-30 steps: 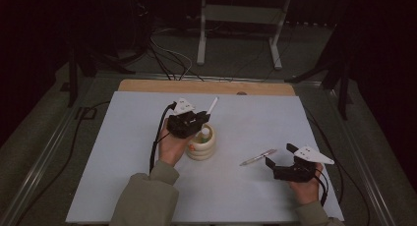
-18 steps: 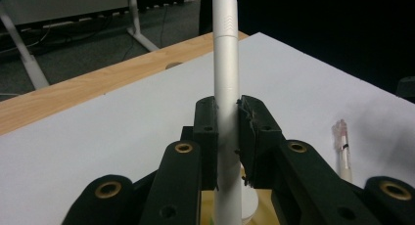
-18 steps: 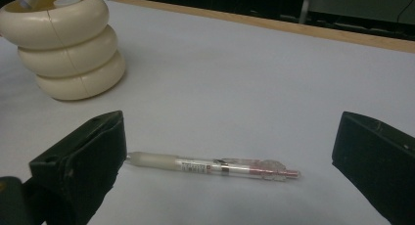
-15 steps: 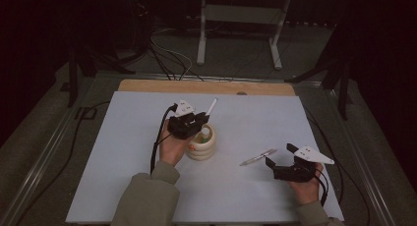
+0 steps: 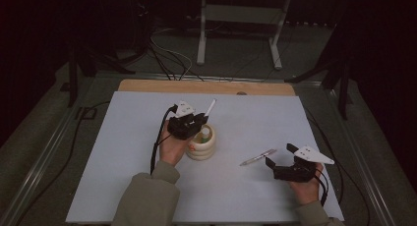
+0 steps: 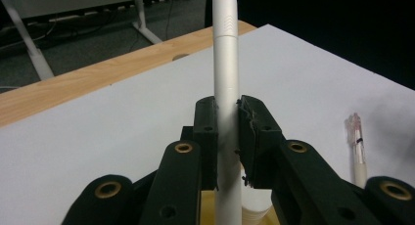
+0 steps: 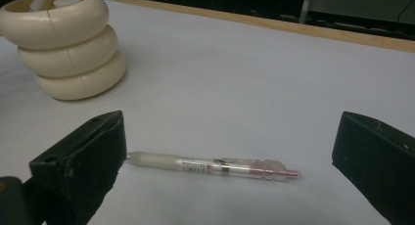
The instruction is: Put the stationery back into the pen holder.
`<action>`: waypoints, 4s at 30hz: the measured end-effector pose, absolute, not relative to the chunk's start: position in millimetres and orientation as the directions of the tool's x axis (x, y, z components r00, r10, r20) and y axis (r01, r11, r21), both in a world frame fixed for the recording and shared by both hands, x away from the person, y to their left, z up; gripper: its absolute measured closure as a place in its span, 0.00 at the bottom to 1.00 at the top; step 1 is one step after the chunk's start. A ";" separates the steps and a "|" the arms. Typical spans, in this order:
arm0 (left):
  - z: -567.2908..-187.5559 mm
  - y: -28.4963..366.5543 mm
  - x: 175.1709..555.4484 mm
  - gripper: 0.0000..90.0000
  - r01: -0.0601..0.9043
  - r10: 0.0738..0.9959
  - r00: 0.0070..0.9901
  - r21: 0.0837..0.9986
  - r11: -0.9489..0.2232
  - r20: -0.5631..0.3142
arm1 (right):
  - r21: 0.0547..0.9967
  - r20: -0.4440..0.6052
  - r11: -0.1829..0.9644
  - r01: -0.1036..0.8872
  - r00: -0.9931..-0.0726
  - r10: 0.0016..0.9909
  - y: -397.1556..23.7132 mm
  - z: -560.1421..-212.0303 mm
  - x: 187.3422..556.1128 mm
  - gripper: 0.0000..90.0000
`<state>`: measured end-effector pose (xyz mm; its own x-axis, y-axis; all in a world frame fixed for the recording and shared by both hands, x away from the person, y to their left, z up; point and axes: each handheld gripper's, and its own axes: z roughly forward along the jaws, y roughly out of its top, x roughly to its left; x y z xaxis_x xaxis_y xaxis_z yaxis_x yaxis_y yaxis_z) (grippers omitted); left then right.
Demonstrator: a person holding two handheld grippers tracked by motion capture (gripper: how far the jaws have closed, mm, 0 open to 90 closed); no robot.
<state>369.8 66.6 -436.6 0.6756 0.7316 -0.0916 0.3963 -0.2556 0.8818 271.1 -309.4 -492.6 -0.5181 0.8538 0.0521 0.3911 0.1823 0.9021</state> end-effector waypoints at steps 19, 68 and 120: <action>-444.2 68.4 371.1 0.88 0.418 0.734 0.672 0.869 -0.263 -0.101 | 0.902 0.052 0.183 0.392 -0.519 0.853 -309.2 -492.7 271.3 0.00; -446.7 74.8 355.0 0.92 0.458 0.733 0.676 0.823 -0.335 -0.078 | 0.901 0.053 0.183 0.394 -0.517 0.854 -309.1 -492.8 271.4 0.00; -439.5 185.2 309.5 0.00 0.411 0.839 0.529 0.904 -0.122 -0.127 | 0.898 0.038 0.196 0.394 -0.513 0.857 -308.9 -494.4 272.3 0.00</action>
